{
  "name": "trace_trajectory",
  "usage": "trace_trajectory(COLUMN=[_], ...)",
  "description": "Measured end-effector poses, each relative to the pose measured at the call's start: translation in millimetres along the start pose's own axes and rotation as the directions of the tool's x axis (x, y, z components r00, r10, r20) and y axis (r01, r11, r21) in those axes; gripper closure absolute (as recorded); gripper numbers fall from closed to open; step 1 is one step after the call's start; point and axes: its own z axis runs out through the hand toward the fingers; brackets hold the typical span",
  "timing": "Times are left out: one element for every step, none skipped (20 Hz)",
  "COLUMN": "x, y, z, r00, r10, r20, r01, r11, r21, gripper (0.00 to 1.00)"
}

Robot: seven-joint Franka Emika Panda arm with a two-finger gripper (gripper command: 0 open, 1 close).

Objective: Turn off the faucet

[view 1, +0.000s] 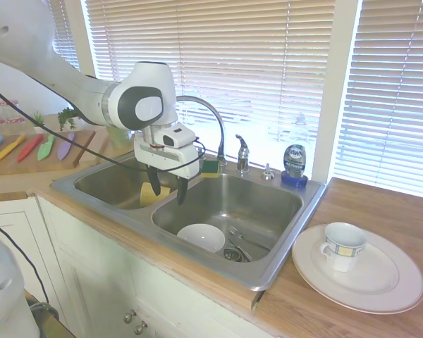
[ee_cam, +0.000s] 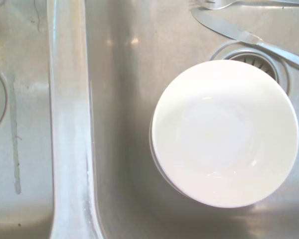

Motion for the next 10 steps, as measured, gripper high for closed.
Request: trace_trajectory(x=[0.0, 0.1, 0.2, 0.3, 0.4, 0.6, 1.0, 1.4, 2.0, 2.5], y=[0.0, 0.0, 0.1, 0.2, 0.3, 0.2, -0.1, -0.5, -0.9, -0.9], z=[0.1, 0.2, 0.3, 0.4, 0.5, 0.5, 0.3, 0.1, 0.0, 0.4], r00=[1.0, 1.0, 1.0, 1.0, 1.0, 1.0, 1.0, 1.0, 1.0, 1.0], r10=[0.001, 0.002, 0.003, 0.003, 0.004, 0.004, 0.004, 0.004, 0.005, 0.006], r20=[0.0, 0.0, 0.001, 0.001, 0.001, 0.001, 0.001, 0.001, 0.001, 0.001], r01=[-0.001, -0.002, -0.003, -0.003, -0.004, -0.004, -0.004, -0.004, -0.005, -0.006], r11=[1.0, 1.0, 1.0, 1.0, 1.0, 1.0, 1.0, 1.0, 1.0, 1.0], r21=[0.0, 0.0, -0.001, -0.001, -0.001, -0.001, 0.0, 0.0, 0.0, 0.0], gripper=[1.0, 1.0, 1.0, 1.0, 1.0, 1.0, 1.0, 1.0, 1.0, 1.0])
